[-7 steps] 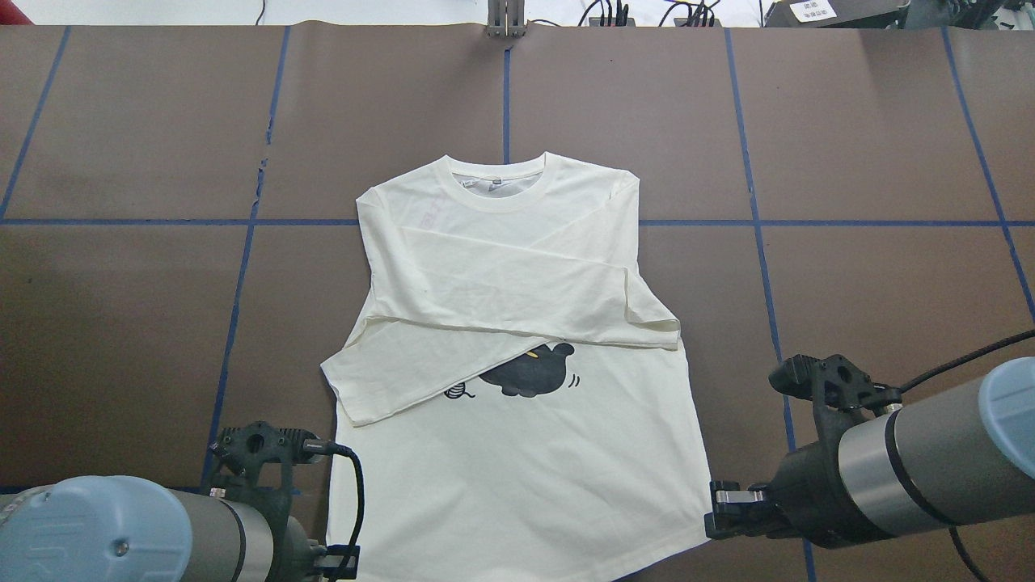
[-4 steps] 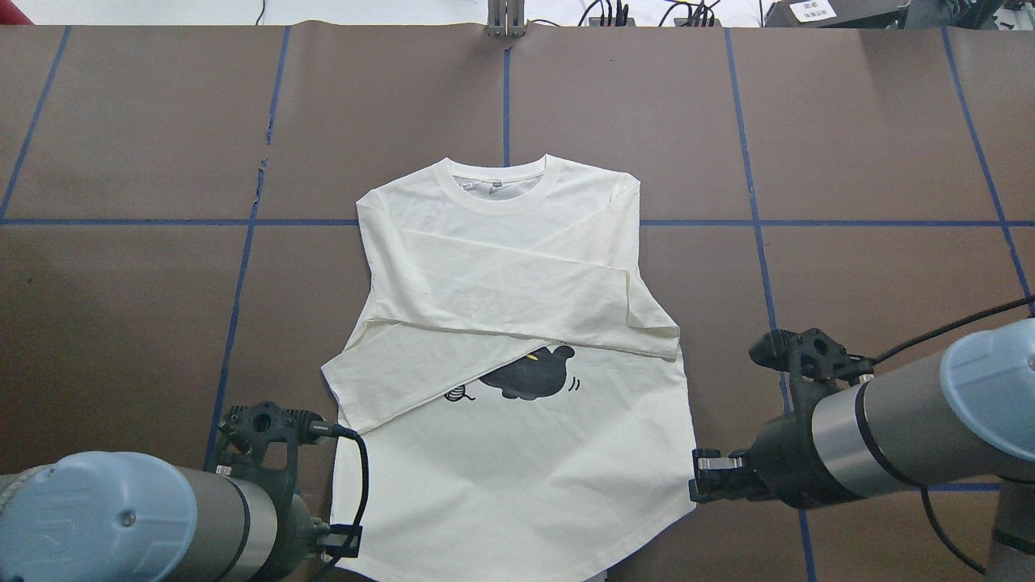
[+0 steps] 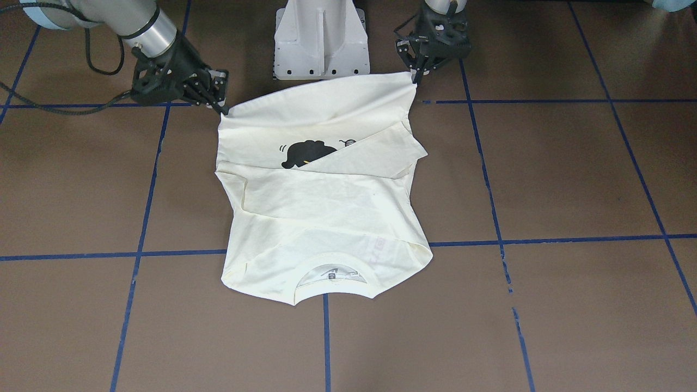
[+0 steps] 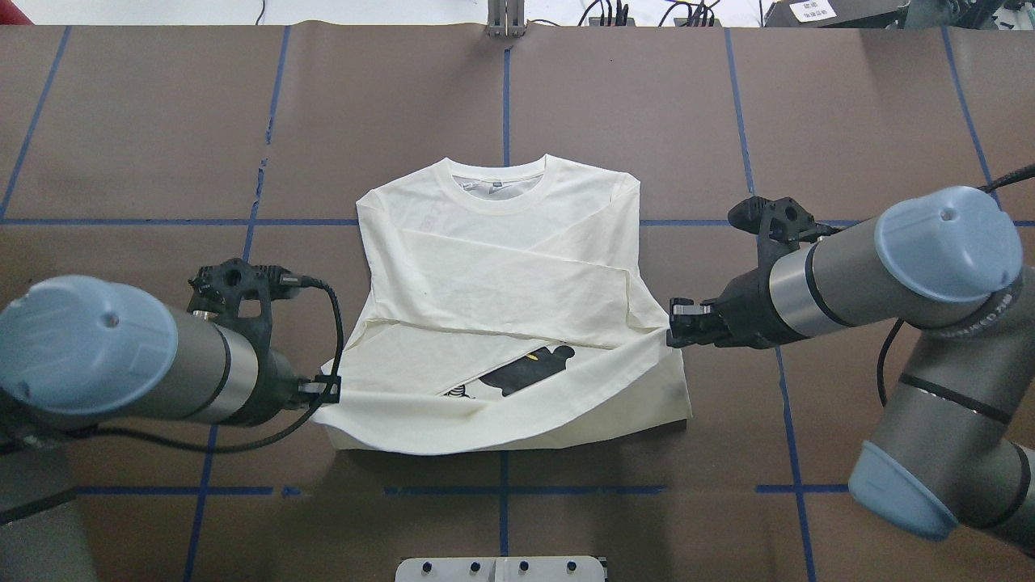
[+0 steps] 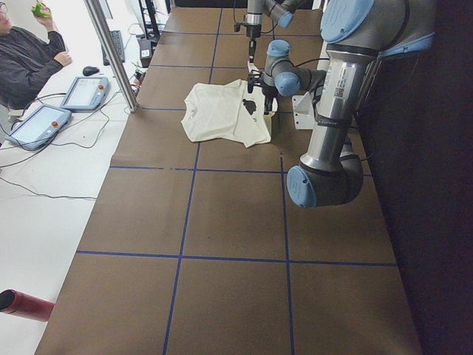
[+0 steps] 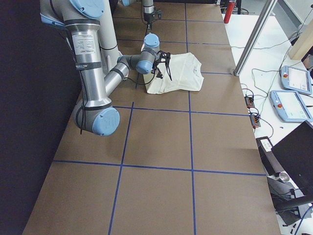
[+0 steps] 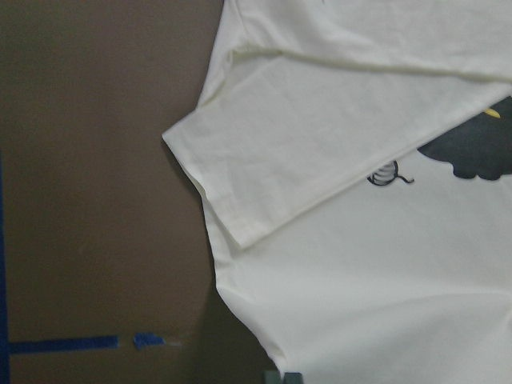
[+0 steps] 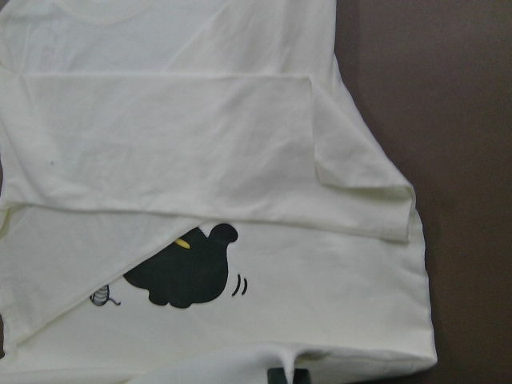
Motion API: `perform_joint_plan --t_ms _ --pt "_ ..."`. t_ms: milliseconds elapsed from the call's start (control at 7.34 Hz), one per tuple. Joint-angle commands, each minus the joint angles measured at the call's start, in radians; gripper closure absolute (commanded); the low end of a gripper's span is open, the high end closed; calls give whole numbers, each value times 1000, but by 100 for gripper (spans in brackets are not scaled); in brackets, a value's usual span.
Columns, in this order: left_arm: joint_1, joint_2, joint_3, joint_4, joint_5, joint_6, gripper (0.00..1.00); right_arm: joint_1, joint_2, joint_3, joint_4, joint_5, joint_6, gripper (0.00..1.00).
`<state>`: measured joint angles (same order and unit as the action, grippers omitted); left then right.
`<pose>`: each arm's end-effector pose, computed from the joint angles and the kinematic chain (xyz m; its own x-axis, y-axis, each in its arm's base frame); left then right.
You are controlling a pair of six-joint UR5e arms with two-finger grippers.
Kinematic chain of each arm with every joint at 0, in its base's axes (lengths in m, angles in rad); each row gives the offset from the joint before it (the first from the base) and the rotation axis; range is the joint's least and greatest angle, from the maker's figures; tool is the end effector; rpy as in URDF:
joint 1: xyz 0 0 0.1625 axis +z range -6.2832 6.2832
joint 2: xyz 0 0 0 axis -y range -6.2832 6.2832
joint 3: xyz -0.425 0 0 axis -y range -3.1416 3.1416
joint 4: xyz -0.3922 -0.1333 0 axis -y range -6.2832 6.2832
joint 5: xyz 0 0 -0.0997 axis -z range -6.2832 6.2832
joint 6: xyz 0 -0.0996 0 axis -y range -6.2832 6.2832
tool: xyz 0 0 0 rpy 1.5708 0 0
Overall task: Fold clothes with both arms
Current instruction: 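Lift the hem with both grippers and fold it toward the collar, then lay the folded hem near the collar and open both grippers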
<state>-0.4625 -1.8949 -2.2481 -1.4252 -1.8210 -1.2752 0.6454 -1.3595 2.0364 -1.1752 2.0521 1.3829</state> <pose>0.3856 -0.3136 0.2230 0.6385 -0.0029 -0.7696 0.0826 0.9945 0.0647 -0.3630 -0.3825 0.2870 0.4140 0.1045 0.9043 -0.1334 0.9896 -0.0533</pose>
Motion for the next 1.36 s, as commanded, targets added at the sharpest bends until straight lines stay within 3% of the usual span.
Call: perform_joint_plan --t_ms 0,273,545,681,1226 --pt "-191 -81 166 -52 -30 16 100 127 157 -216 62 -3 -10 100" --pt "-371 -139 447 -267 -105 101 100 198 330 -449 65 -4 -13 100" --pt "-380 -179 727 -545 -103 111 100 233 384 -635 173 -12 -16 100" --pt "-380 -196 801 -604 -103 106 100 235 384 -688 225 -12 -16 100" --pt "-378 -245 826 -603 -104 70 100 224 407 -697 230 -12 -12 100"
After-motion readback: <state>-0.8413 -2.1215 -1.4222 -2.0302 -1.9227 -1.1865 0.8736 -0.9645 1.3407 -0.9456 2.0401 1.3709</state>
